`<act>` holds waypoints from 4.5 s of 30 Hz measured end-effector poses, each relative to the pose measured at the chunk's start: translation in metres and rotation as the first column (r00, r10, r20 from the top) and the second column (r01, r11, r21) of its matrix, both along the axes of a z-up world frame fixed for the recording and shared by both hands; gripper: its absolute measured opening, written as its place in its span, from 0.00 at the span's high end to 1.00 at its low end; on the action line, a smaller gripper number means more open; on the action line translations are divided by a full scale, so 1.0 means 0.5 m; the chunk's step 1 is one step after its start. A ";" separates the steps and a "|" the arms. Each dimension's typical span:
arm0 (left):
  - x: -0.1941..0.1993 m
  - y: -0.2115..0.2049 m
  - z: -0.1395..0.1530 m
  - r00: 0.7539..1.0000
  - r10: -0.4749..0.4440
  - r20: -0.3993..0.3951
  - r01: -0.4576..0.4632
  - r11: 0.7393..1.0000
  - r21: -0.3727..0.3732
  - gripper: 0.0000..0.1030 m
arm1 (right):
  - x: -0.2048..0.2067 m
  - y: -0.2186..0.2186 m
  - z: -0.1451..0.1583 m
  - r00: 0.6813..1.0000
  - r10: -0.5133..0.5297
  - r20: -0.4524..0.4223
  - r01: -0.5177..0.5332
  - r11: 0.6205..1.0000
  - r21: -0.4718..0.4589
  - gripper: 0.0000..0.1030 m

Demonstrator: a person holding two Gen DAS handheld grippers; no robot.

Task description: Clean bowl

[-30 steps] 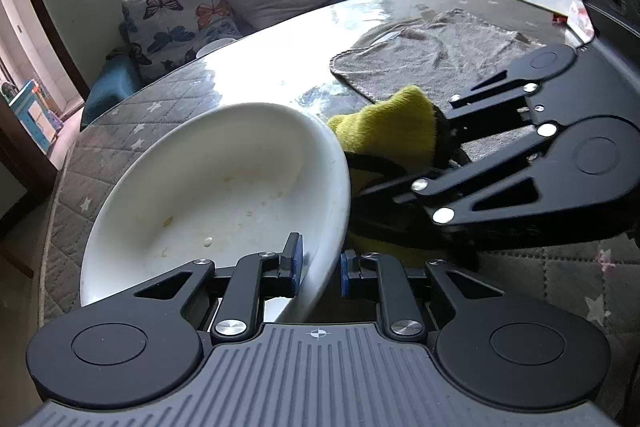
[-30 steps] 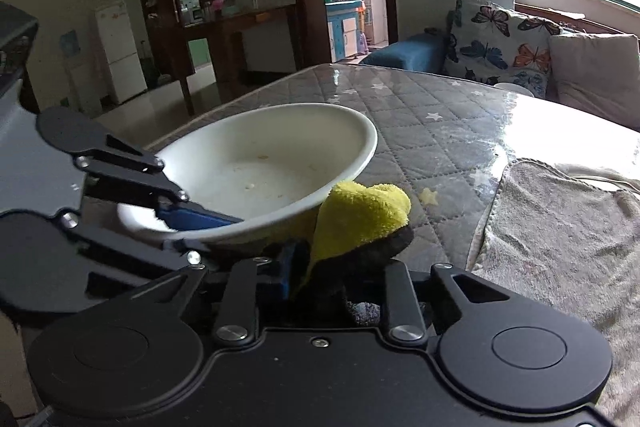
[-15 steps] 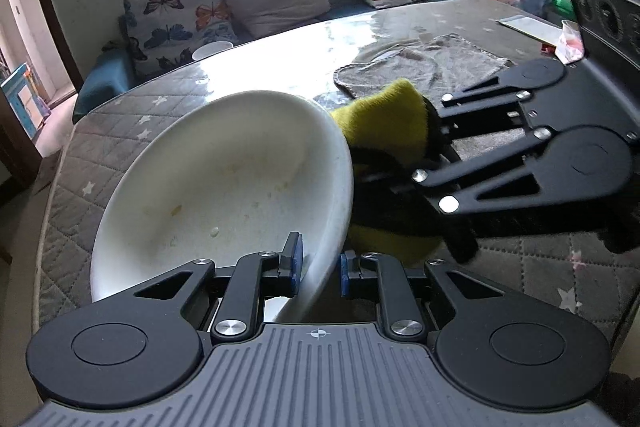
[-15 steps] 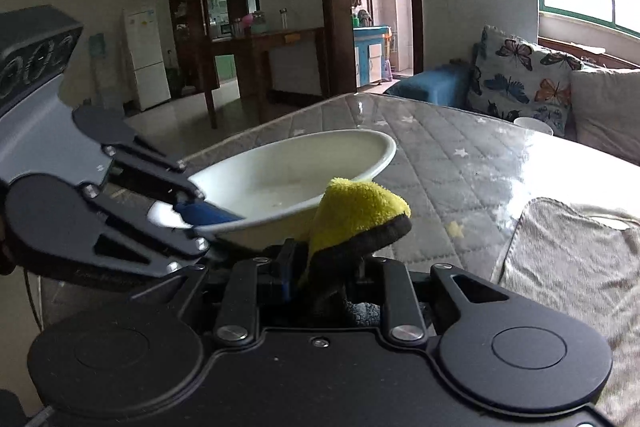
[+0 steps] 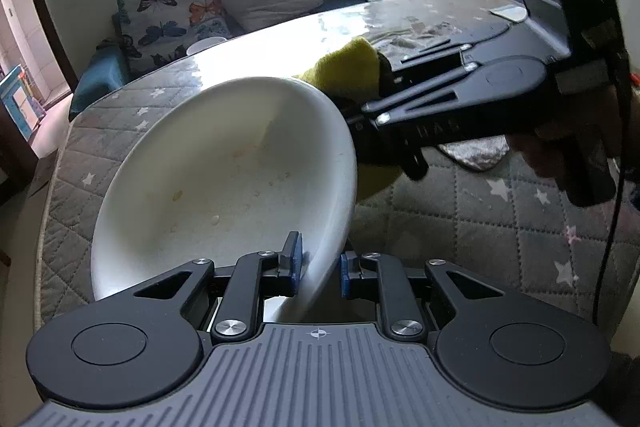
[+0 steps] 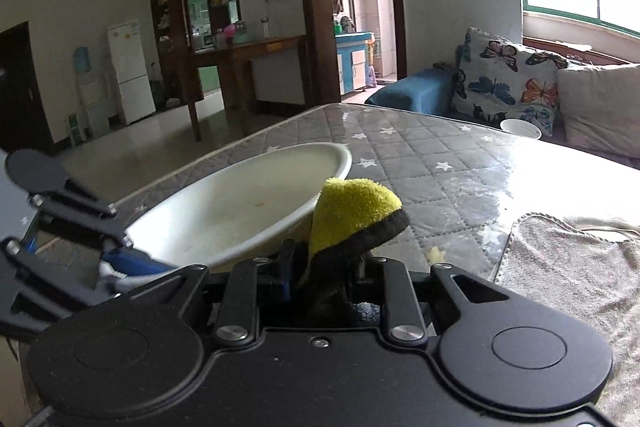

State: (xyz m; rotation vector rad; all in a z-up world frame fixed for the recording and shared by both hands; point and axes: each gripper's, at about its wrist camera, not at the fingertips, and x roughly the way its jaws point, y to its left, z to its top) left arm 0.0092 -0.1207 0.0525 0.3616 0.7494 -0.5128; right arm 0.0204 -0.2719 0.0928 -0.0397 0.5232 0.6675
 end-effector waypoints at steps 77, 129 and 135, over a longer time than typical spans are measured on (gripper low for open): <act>-0.008 -0.044 -0.026 0.988 -0.137 0.066 0.125 0.979 0.158 0.82 | -0.138 0.020 -0.005 0.967 0.231 0.103 -0.216 0.966 -0.140 0.76; -0.037 -0.031 -0.021 0.981 -0.181 0.070 0.166 0.970 0.176 0.79 | -0.143 0.046 -0.005 0.954 0.264 0.145 -0.238 0.956 -0.171 0.76; -0.039 -0.025 -0.020 0.981 -0.181 0.066 0.168 0.972 0.166 0.81 | -0.160 0.045 0.000 0.945 0.291 0.146 -0.263 0.947 -0.185 0.76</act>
